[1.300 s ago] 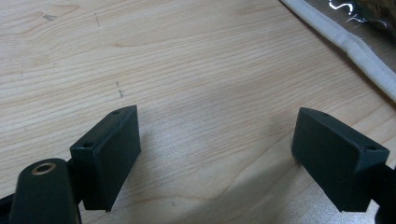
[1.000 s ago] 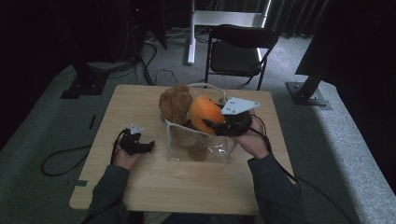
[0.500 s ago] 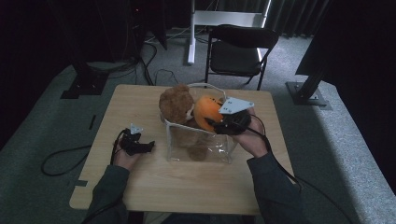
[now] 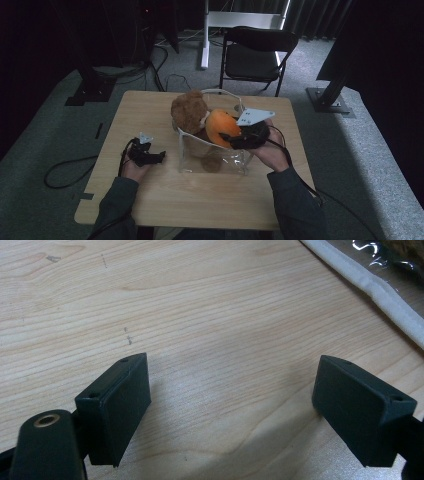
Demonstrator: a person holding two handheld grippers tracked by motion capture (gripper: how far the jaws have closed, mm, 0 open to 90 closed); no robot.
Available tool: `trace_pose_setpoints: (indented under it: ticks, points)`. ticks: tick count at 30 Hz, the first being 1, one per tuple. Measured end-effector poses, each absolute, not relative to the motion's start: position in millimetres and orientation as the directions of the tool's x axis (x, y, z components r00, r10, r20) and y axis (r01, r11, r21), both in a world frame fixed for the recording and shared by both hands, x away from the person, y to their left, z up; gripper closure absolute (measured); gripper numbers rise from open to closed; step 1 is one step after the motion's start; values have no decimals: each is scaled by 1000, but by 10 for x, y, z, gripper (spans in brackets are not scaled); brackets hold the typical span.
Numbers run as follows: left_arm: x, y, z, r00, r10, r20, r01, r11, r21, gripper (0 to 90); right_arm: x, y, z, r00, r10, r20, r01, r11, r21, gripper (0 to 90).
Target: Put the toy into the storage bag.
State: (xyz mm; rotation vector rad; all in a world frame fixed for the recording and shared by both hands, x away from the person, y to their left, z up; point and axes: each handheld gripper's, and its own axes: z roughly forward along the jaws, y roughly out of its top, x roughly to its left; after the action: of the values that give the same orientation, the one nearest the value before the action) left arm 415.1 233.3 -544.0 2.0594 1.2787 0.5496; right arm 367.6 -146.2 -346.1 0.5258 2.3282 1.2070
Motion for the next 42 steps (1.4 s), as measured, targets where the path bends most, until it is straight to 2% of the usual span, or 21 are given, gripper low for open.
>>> trace_pose_setpoints:
  ticks: [25, 42]
  points:
    - [4151, 2334, -5440, 439, 898, 15, 629, -320, 708, 161, 3787, -1338, -3621, -847, 493, -196, 171, 604, 779, 341]
    - [4151, 2333, -5441, 438, 899, 15, 629, -318, 710, 161, 3827, -1369, -3609, -850, 504, -155, 191, 568, 800, 270]
